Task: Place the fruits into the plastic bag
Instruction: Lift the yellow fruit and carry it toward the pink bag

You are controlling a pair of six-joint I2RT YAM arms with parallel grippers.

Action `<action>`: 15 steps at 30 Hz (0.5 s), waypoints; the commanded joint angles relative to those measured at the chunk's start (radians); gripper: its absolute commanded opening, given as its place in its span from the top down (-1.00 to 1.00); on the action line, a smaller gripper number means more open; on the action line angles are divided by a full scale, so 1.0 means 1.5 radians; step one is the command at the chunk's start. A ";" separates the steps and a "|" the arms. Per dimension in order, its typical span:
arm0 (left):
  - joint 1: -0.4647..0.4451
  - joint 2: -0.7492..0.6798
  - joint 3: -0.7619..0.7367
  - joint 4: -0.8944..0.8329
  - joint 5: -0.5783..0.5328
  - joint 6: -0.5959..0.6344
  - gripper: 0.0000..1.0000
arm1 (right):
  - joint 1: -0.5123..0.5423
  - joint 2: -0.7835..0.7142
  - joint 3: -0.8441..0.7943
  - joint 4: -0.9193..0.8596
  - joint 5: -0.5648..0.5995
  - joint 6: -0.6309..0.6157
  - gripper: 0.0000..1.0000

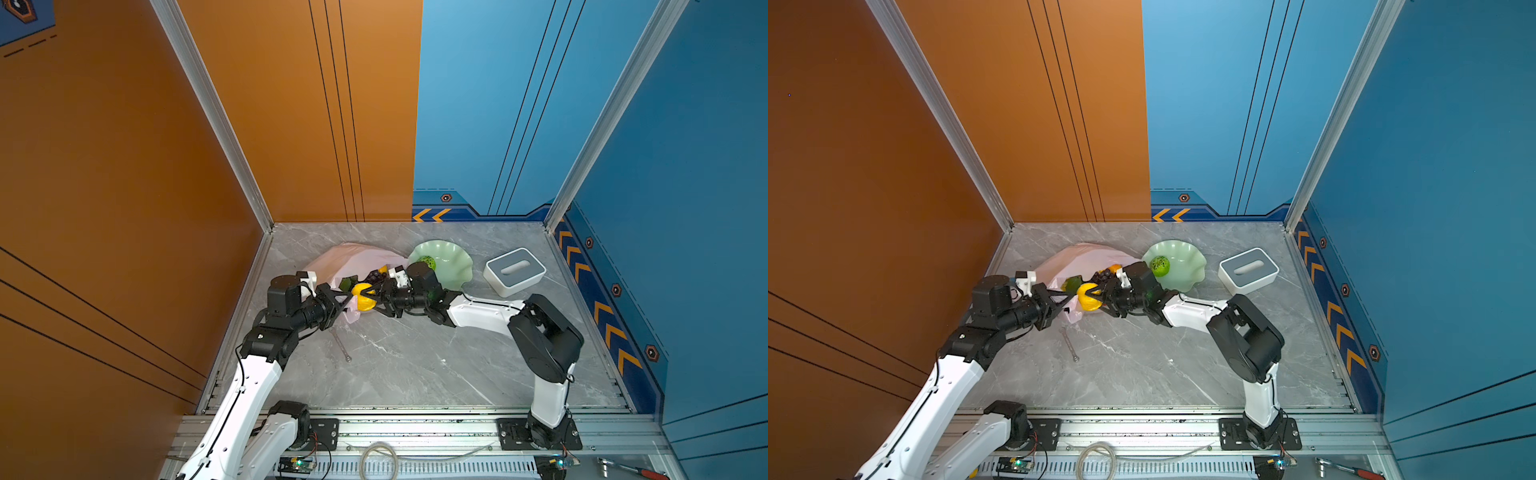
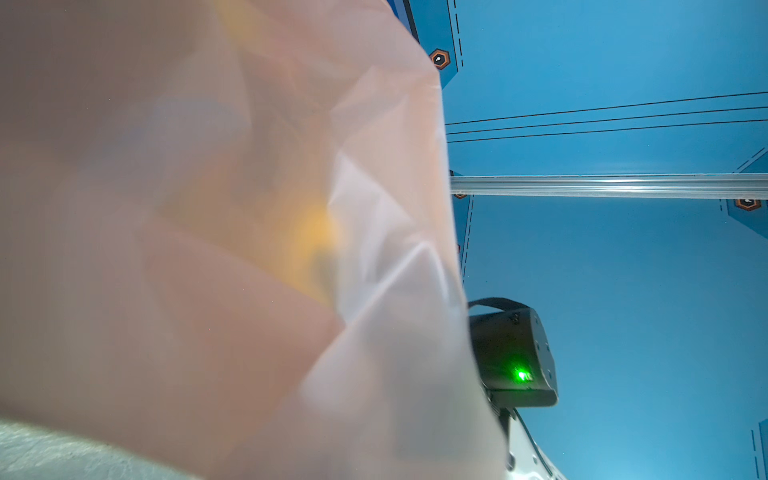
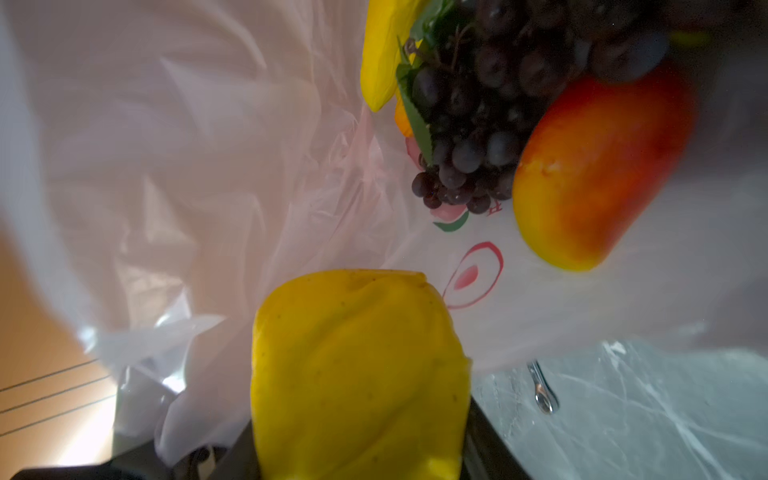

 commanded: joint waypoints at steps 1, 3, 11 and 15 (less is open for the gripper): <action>-0.005 -0.009 -0.004 -0.001 0.018 -0.006 1.00 | 0.002 0.036 0.064 0.081 0.008 0.045 0.22; -0.005 -0.009 -0.005 -0.003 0.021 -0.006 1.00 | 0.005 0.061 0.103 0.057 0.009 0.036 0.22; -0.009 -0.026 -0.014 -0.006 0.024 -0.015 1.00 | 0.001 0.170 0.257 -0.026 0.014 0.019 0.22; -0.015 -0.031 -0.015 -0.010 0.013 -0.023 1.00 | -0.002 0.226 0.333 -0.040 0.029 0.020 0.21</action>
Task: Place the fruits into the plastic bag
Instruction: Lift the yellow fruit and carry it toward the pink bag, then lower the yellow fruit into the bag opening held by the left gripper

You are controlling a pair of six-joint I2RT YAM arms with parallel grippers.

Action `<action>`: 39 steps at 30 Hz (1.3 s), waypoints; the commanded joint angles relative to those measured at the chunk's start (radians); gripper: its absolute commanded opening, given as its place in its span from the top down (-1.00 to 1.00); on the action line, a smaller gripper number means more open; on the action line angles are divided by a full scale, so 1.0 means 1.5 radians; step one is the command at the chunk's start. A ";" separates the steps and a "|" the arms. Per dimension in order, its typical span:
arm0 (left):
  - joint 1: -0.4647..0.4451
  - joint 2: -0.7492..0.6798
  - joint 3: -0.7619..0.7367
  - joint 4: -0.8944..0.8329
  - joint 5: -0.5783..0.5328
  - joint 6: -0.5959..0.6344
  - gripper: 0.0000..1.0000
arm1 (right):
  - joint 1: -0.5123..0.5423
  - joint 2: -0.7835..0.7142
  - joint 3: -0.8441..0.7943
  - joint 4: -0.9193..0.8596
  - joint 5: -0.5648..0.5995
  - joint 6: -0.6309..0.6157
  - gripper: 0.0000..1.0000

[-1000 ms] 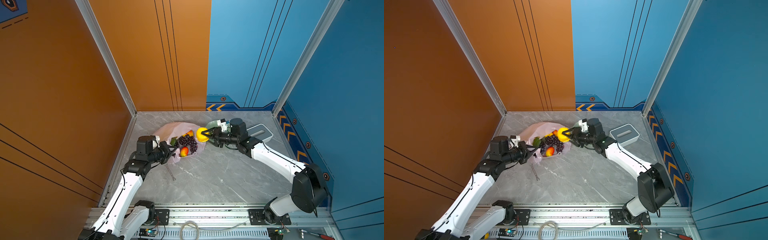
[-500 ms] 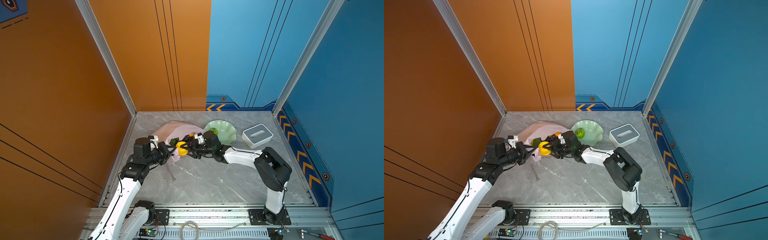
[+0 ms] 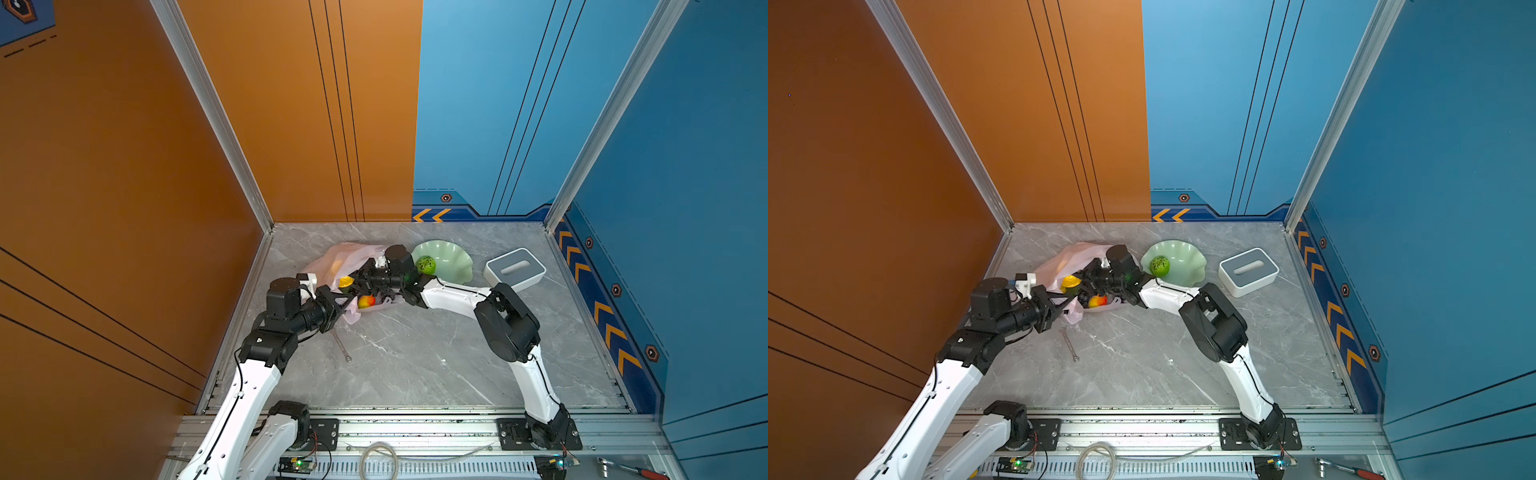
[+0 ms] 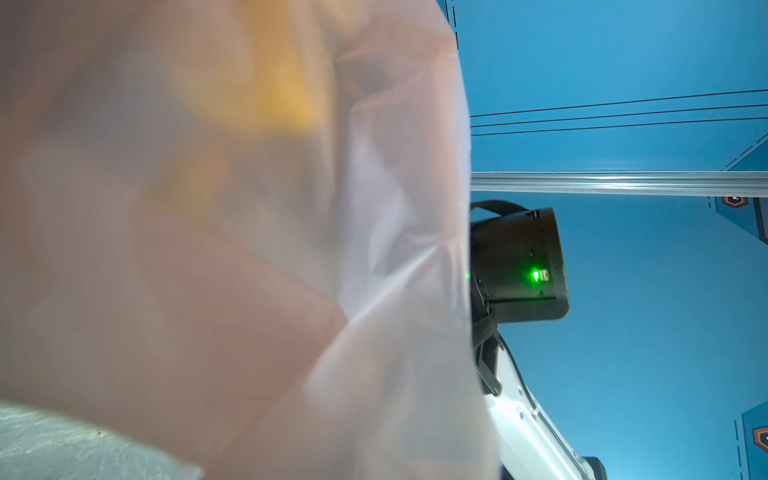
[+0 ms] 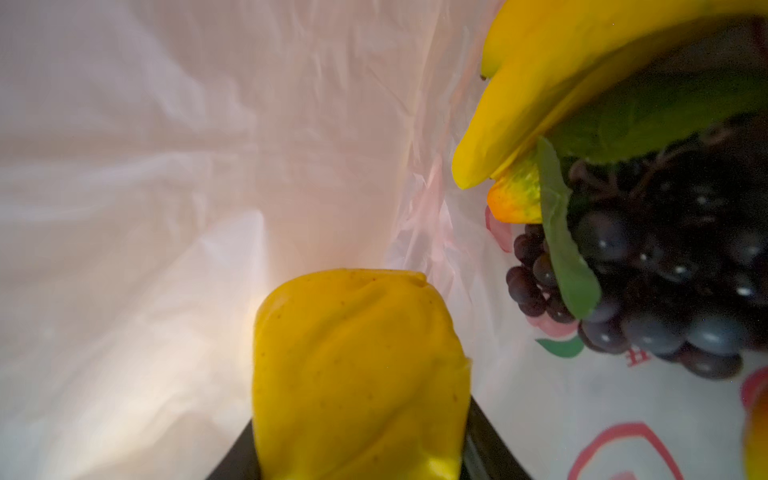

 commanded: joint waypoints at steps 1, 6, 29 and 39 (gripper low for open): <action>-0.007 -0.010 -0.005 -0.009 0.005 -0.006 1.00 | -0.006 0.044 0.054 -0.031 0.029 0.000 0.22; -0.015 -0.016 0.011 -0.030 -0.025 -0.019 1.00 | -0.012 0.079 0.093 -0.025 0.067 -0.003 0.22; -0.039 0.032 0.097 -0.066 0.038 -0.025 1.00 | 0.001 0.076 0.168 -0.151 0.401 -0.129 0.00; -0.042 0.034 0.096 -0.035 -0.014 -0.050 1.00 | -0.008 0.133 0.293 -0.217 0.384 -0.152 -0.40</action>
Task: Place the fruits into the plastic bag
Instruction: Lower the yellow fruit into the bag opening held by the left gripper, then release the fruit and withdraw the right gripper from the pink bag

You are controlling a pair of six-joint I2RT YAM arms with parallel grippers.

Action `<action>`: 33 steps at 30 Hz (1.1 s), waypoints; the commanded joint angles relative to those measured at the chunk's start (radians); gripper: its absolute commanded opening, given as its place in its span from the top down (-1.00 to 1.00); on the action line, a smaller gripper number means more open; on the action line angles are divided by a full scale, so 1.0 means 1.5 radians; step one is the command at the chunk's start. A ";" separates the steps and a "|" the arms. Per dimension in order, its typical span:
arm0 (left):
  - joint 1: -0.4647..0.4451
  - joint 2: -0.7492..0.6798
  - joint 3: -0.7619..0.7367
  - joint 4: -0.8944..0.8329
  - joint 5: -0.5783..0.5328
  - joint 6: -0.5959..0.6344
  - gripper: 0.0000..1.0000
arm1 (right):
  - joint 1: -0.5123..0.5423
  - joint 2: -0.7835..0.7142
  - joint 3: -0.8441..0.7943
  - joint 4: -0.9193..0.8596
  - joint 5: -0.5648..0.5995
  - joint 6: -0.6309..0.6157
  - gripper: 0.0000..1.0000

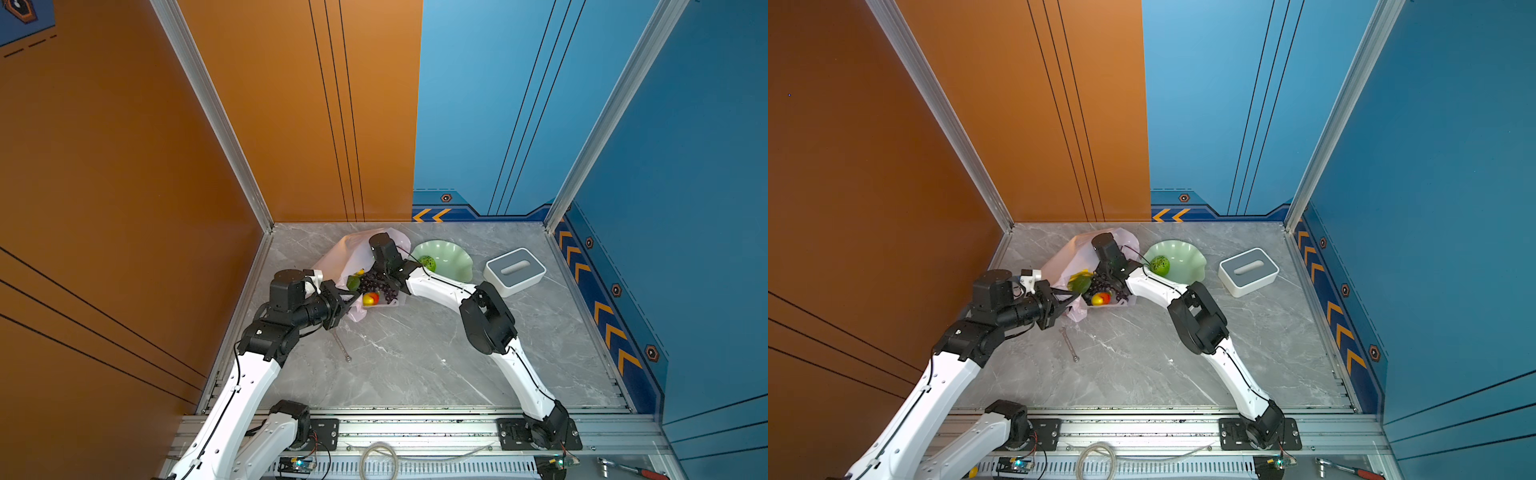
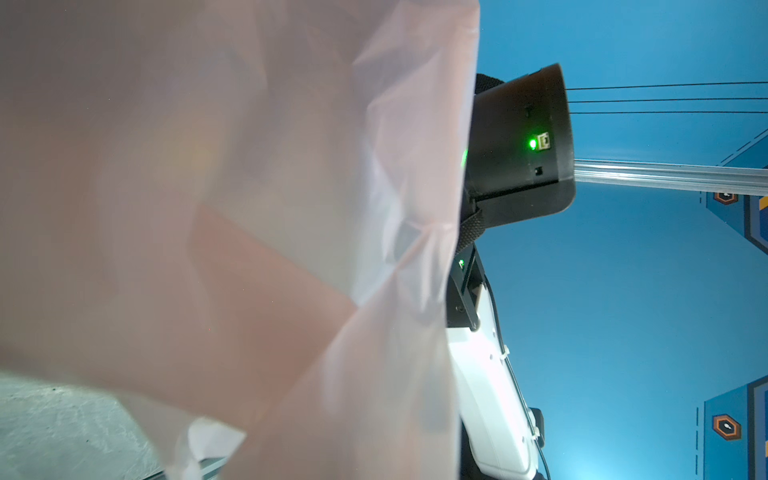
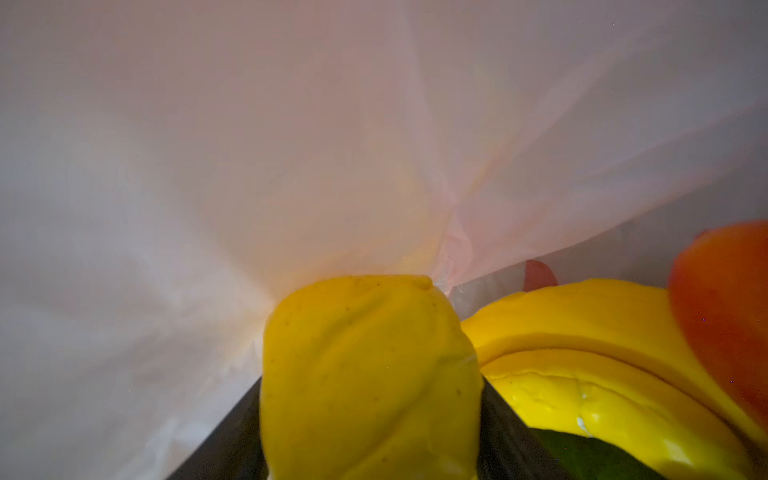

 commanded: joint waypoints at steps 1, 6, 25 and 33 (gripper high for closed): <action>0.001 0.005 0.018 0.026 -0.011 -0.004 1.00 | -0.009 0.006 0.038 -0.045 0.007 -0.030 -0.40; 0.016 0.039 0.019 0.058 0.024 0.000 1.00 | -0.004 -0.012 0.022 -0.084 -0.023 -0.026 -0.41; 0.054 0.051 0.013 0.085 0.029 0.003 1.00 | -0.015 -0.085 -0.008 -0.194 -0.152 -0.088 -0.99; 0.059 0.049 0.019 0.084 0.025 0.007 1.00 | -0.005 -0.132 -0.040 -0.274 -0.230 -0.104 -0.99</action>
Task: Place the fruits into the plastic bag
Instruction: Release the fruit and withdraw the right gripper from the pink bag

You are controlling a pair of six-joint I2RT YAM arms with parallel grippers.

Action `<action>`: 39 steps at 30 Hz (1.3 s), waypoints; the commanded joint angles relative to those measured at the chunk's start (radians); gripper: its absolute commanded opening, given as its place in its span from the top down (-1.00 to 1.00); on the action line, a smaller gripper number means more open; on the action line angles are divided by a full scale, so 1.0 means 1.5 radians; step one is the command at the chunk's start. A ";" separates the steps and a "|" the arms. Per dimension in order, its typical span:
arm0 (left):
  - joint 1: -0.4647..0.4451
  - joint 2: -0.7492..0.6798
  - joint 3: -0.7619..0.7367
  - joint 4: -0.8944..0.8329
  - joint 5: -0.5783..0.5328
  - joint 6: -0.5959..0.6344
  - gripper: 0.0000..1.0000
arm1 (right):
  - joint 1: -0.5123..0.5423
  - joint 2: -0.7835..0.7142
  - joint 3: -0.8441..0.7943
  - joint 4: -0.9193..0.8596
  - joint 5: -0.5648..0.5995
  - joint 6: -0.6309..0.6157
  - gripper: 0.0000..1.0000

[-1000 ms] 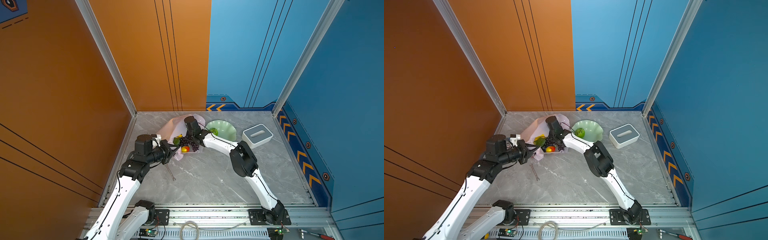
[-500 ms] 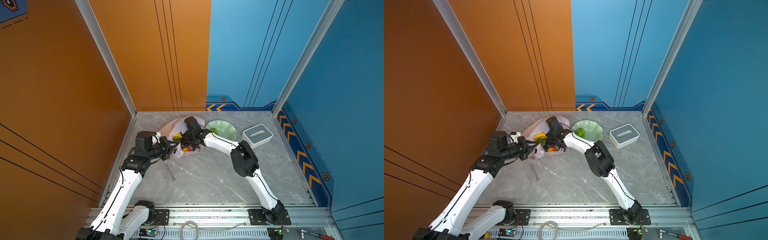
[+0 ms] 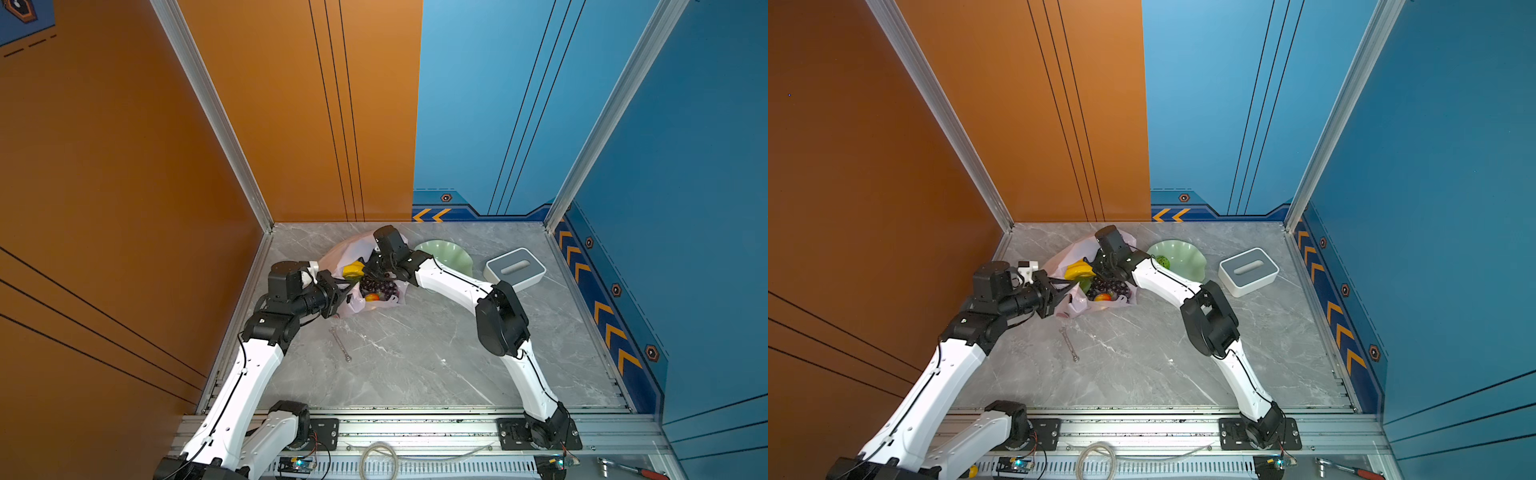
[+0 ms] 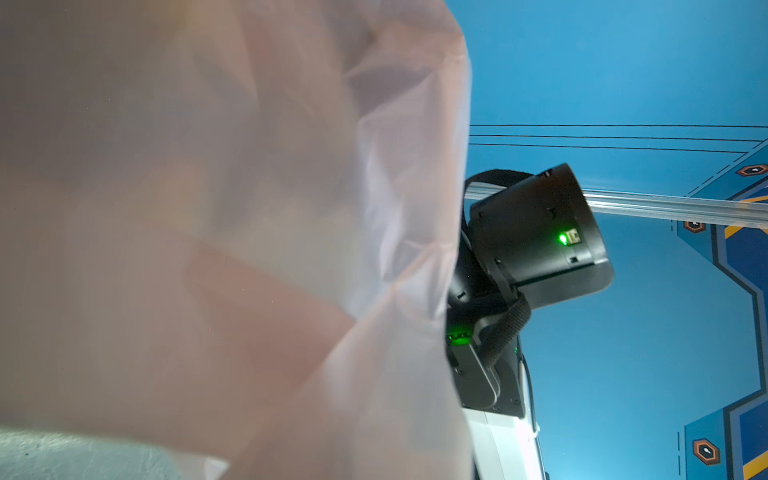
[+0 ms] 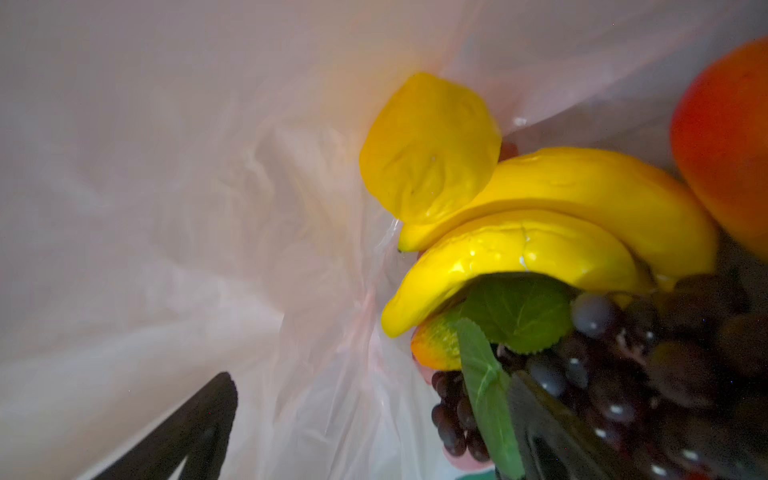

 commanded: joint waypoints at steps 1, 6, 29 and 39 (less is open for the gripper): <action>0.006 -0.011 0.015 0.007 0.000 0.010 1.00 | 0.006 -0.044 -0.025 -0.066 -0.051 -0.027 -0.99; 0.012 -0.019 0.002 0.003 0.002 0.014 1.00 | 0.010 -0.073 -0.042 -0.146 -0.086 -0.047 -0.99; 0.018 -0.023 -0.027 0.014 0.000 0.020 1.00 | -0.013 -0.213 -0.007 -0.651 -0.022 -0.398 -0.99; 0.017 -0.027 -0.032 0.003 -0.014 0.028 1.00 | -0.032 -0.279 -0.040 -0.770 0.017 -0.501 -0.99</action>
